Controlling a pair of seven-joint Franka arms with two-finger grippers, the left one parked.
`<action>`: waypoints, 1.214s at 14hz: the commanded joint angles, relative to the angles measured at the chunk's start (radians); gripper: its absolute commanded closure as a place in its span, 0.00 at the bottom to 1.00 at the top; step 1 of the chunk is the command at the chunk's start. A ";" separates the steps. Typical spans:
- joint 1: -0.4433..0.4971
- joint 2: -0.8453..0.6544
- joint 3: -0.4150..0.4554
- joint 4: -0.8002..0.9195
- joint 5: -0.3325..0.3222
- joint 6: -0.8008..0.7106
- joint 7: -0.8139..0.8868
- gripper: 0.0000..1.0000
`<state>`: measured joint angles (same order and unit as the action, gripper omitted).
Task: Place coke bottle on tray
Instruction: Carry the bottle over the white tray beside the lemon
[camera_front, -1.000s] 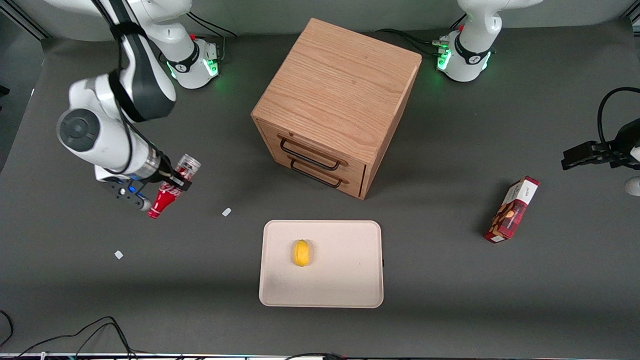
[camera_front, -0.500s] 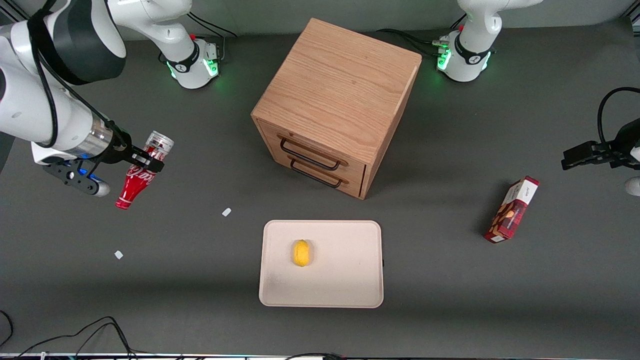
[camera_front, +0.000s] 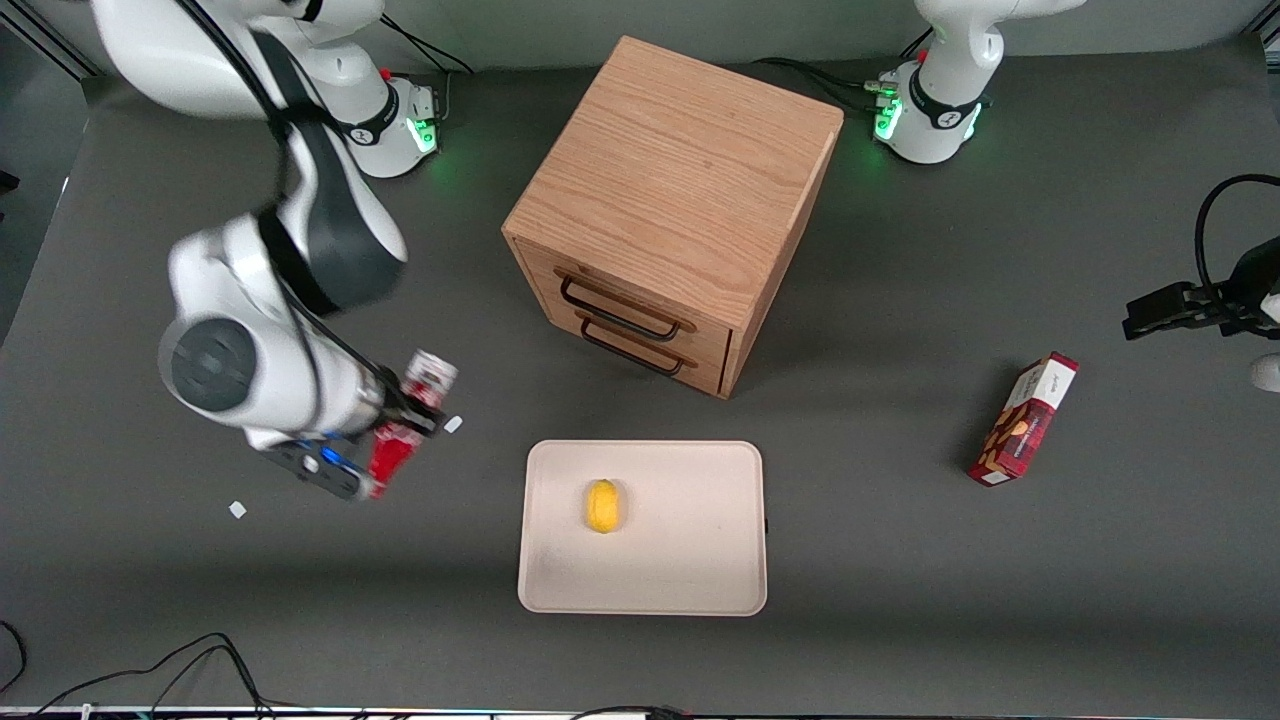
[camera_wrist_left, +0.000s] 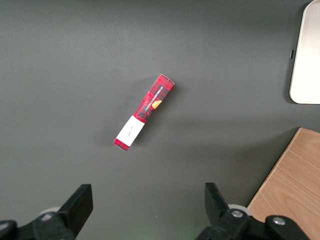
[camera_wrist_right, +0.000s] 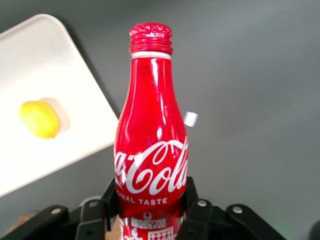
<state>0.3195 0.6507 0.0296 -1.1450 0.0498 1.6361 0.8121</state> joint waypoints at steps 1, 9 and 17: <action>0.016 0.168 -0.005 0.199 0.009 0.067 0.013 1.00; 0.084 0.395 -0.022 0.235 -0.001 0.378 -0.279 1.00; 0.098 0.454 -0.034 0.257 -0.001 0.444 -0.350 1.00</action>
<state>0.4067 1.0871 0.0116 -0.9381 0.0492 2.0849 0.4927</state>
